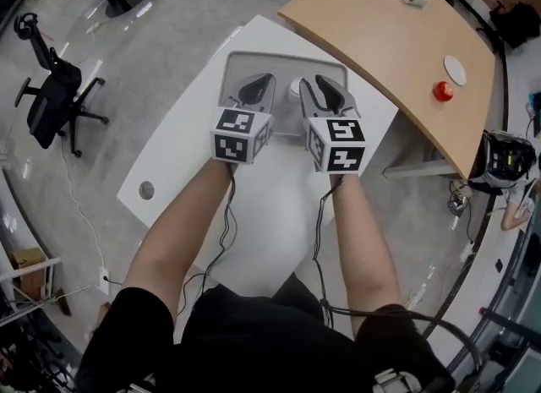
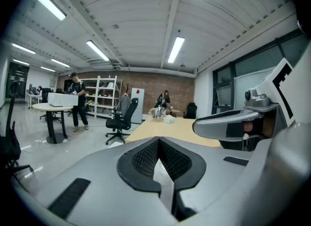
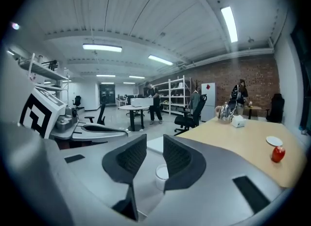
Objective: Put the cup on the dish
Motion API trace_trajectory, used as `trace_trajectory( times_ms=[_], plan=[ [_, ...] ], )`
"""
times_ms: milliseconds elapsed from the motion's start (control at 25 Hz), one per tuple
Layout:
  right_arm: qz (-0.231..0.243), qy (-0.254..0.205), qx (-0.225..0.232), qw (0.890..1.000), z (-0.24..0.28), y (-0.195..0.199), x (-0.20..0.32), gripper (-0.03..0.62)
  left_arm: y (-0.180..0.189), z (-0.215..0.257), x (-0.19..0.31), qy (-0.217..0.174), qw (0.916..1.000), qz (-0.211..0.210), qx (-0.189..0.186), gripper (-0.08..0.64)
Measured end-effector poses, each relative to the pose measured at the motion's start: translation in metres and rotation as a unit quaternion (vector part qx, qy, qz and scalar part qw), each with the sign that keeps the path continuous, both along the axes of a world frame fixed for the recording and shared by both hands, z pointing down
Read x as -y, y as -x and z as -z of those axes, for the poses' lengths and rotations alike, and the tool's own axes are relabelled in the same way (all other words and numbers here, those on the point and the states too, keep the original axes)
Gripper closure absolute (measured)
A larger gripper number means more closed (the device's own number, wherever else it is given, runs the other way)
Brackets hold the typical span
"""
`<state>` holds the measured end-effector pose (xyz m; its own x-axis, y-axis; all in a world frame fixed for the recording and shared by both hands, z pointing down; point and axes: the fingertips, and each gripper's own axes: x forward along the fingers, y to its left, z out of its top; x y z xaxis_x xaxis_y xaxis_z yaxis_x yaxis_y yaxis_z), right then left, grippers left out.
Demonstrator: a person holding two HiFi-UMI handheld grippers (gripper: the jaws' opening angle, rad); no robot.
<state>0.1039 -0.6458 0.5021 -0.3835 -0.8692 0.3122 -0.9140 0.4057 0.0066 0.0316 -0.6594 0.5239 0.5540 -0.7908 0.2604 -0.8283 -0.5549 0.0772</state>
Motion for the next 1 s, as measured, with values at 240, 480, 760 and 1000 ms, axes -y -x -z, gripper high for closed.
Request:
trace_trajectory(
  times_ms=[240,480,760,1000],
  plan=[
    [-0.004,-0.038,0.001,0.999,0.058,0.013,-0.070,0.544,0.002,0.067,-0.068,-0.030,0.9988,-0.027,-0.029,0.563],
    [-0.018,-0.070,0.013,0.997,0.109,0.024,-0.141,0.565,-0.001,0.121,-0.143,-0.049,0.9970,-0.060,-0.001,0.563],
    [-0.034,-0.089,0.038,0.995,0.152,0.025,-0.205,0.578,0.000,0.161,-0.210,-0.067,0.9949,-0.076,-0.004,0.563],
    [-0.047,-0.092,0.061,0.993,0.162,0.030,-0.249,0.578,-0.001,0.173,-0.260,-0.057,0.9940,-0.092,-0.014,0.563]
  ],
)
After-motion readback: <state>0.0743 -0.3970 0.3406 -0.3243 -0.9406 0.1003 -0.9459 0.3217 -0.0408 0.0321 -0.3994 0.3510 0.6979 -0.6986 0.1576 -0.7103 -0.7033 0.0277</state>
